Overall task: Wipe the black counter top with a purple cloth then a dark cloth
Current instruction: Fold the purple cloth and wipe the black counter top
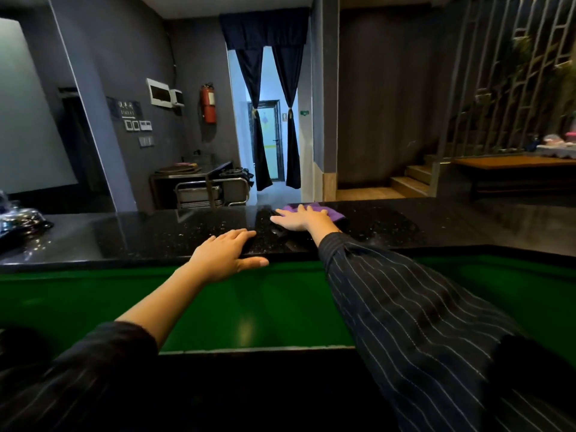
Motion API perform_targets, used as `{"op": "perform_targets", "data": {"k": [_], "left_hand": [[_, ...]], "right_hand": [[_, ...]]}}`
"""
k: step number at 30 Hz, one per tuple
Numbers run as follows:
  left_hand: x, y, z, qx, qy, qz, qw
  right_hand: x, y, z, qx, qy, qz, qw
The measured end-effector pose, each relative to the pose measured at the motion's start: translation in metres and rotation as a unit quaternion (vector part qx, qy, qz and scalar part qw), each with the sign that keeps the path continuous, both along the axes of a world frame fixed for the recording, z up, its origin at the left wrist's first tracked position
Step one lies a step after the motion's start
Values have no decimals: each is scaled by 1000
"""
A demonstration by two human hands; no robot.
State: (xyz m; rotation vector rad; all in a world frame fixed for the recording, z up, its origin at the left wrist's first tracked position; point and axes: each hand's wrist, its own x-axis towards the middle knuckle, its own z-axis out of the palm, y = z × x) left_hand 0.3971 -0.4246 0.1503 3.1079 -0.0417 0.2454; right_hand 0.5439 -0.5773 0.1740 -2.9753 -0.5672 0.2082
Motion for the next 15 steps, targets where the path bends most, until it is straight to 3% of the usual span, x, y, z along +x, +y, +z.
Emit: {"op": "perform_targets", "data": {"k": [7,12,15], "left_hand": [[-15,-2,-2,12,-33,-4,999],[-39,16,-13,54,-50,-42,996],[-61,35,-26,80,-78,-50,992]], "right_hand": [[-70,-41,-4,31,-14,77,996],[-59,-108,-4,59,-24,-65,996],[-60,-103,-7,44,-48,-175,982]]}}
